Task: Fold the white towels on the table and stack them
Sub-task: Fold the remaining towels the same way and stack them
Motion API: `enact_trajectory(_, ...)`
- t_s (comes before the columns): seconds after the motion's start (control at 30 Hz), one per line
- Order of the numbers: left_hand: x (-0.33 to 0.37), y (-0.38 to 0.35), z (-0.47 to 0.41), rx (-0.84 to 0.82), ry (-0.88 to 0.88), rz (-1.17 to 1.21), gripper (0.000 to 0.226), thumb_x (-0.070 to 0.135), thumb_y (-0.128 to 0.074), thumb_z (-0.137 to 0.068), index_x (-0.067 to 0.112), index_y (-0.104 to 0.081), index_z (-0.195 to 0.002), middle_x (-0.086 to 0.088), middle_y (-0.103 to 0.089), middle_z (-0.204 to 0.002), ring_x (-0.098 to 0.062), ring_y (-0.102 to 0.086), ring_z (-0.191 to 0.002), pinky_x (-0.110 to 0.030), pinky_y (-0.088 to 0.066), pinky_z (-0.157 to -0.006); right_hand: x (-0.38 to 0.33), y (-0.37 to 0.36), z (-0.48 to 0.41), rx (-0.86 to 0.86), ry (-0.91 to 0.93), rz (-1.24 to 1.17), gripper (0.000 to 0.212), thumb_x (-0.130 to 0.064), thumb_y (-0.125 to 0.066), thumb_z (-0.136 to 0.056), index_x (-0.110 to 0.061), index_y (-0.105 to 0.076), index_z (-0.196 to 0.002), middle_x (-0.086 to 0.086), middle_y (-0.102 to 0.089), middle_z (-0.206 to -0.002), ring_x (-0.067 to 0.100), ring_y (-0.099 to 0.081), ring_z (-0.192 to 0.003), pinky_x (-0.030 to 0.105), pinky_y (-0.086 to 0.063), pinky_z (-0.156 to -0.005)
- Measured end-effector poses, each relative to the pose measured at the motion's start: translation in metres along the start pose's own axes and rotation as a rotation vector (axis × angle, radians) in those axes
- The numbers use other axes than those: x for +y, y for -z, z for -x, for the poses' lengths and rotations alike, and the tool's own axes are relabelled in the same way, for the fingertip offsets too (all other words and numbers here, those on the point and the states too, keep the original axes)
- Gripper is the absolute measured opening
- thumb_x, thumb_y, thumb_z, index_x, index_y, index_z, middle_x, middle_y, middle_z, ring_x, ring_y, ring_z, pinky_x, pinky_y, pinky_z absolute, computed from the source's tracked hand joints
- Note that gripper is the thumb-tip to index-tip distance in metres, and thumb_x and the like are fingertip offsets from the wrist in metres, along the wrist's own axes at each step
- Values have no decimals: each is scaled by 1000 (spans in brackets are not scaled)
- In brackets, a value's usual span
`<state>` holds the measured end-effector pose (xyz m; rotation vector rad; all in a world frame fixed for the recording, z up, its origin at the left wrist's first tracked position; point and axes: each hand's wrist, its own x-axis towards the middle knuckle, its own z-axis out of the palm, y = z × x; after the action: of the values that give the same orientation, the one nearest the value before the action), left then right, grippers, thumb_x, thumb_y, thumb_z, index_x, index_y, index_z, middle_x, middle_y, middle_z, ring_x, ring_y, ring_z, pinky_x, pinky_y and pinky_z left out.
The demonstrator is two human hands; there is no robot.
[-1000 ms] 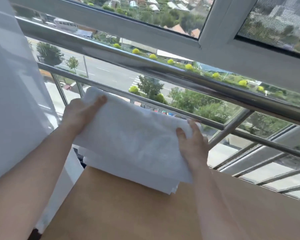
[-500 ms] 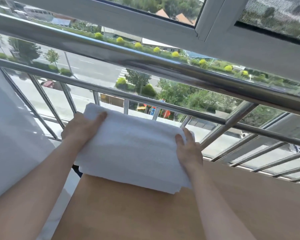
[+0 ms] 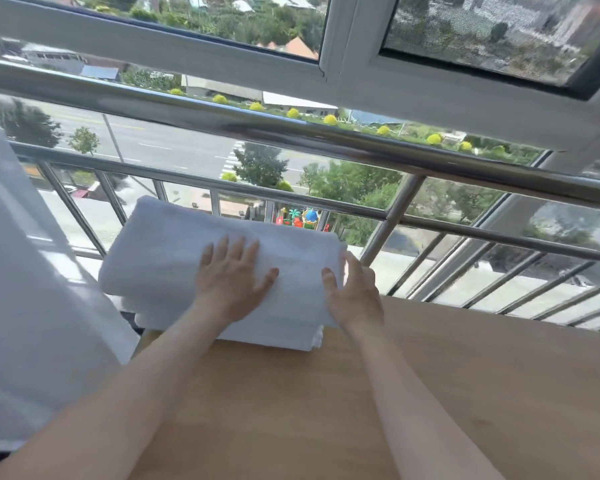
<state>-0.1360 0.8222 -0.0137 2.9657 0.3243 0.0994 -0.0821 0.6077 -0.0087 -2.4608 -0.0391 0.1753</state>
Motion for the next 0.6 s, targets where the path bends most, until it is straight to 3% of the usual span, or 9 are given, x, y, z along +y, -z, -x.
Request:
enact_trajectory(0.13, 79, -10, 28, -169, -267, -112, 77, 72, -15, -95, 30, -7, -159, -1, -3, -169, -30, 6, -154, -53, 2, -122, 45, 32, 38, -49, 17, 15, 60, -51, -47, -97, -26, -33, -150, 10, -42, -147, 29, -39, -138, 43, -36, -112)
enact_trajectory(0.23, 144, -15, 59, -227, -398, -90, 72, 69, -20, -97, 31, -20, -158, 3, -19, -166, -25, -4, -155, -47, -2, -124, 92, 69, 72, -59, 27, 73, 60, -48, -47, -99, -20, -33, -151, 11, -37, -154, 28, -34, -142, 40, -32, -114)
enact_trajectory(0.37, 230, -34, 115, -245, -453, -15, 63, 65, -32, -98, 30, -41, -149, 4, -41, -157, -21, -36, -144, -35, -26, -117, 173, 126, 127, -31, 25, 157, 61, -48, -46, -99, -26, -28, -153, 9, -33, -156, 28, -31, -144, 40, -26, -117)
enact_trajectory(0.6, 372, -72, 193, -266, -464, 27, 60, 62, -30, -100, 25, -47, -144, 3, -42, -155, -20, -35, -144, -36, -27, -117, 326, 226, 212, -13, -162, 277, 66, -59, -37, -98, -30, -22, -156, 2, -25, -160, 27, -26, -146, 41, -24, -118)
